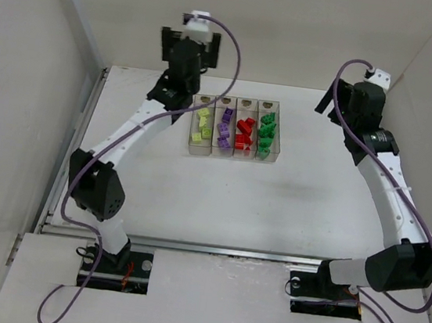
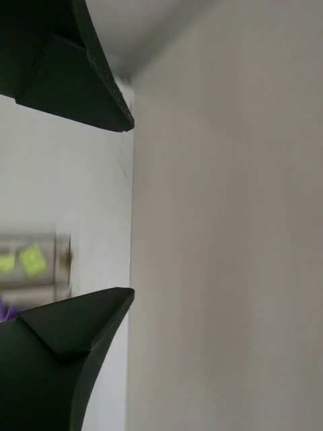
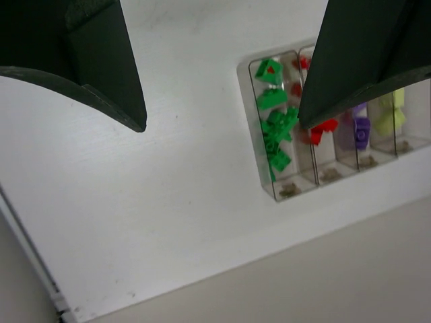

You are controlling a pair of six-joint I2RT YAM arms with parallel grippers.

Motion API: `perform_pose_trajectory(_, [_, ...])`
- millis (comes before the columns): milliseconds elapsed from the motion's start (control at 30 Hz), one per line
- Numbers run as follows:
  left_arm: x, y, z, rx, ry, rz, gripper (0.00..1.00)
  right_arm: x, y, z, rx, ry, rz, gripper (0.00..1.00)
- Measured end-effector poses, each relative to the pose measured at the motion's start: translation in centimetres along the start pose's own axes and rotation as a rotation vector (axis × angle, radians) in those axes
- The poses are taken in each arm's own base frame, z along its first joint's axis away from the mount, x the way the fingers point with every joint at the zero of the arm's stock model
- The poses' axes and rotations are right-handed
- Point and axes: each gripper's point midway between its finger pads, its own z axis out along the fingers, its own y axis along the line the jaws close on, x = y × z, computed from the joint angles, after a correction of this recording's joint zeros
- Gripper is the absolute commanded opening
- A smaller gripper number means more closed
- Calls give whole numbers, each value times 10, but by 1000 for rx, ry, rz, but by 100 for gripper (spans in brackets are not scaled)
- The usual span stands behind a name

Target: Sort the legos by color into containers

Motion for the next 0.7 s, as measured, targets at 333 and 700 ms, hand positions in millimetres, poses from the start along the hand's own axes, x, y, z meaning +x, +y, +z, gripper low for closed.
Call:
perform_pose_trajectory(333, [138, 310, -62, -719, 435, 41, 100, -28, -108, 9, 364, -144, 156, 99])
perform_pose_trajectory(700, [136, 291, -127, -643, 428, 49, 100, -44, -113, -21, 349, -225, 229, 99])
